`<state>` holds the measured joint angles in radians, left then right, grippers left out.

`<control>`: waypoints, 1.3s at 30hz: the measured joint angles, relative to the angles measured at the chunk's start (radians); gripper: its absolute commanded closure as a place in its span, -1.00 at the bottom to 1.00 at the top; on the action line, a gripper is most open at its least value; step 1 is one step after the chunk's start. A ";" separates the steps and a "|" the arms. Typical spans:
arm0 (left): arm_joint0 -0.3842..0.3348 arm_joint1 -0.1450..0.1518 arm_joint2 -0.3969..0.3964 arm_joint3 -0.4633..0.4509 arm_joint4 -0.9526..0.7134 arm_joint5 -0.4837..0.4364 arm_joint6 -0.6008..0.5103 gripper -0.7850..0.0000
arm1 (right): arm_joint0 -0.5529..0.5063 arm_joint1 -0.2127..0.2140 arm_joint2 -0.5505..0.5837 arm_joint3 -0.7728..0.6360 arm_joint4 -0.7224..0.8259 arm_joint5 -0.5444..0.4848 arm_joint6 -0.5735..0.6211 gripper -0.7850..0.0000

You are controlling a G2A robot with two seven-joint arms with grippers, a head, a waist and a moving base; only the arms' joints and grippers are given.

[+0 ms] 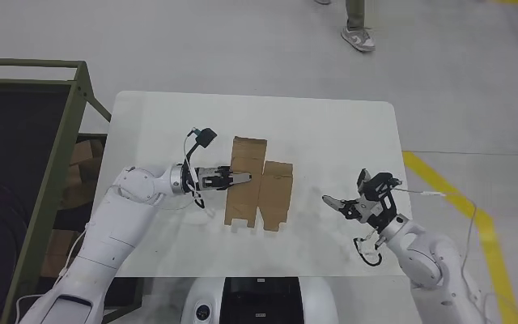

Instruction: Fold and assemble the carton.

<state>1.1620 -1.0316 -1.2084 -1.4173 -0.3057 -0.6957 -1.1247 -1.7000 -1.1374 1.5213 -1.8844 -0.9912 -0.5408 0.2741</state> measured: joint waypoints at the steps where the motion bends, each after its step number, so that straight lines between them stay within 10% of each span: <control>1: 0.000 0.000 0.000 0.000 0.000 0.001 -0.001 1.00 | 0.000 0.000 0.001 0.000 0.000 0.001 0.001 -1.00; 15: 0.000 -0.001 0.000 0.000 0.002 0.002 -0.001 1.00 | 0.001 -0.001 -0.007 0.008 0.007 0.006 -0.003 -1.00; 27: 0.104 0.010 -0.016 -0.138 0.272 -0.140 0.144 1.00 | 0.016 0.027 -0.022 0.138 0.398 -0.405 0.115 -1.00; 39: 0.149 0.010 0.007 -0.156 0.295 -0.222 0.222 1.00 | 0.017 0.036 -0.025 0.140 0.449 -0.396 0.162 -1.00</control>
<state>1.3114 -1.0218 -1.2011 -1.5732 -0.0102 -0.9177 -0.9023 -1.6834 -1.1018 1.4963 -1.7440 -0.5421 -0.9369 0.4365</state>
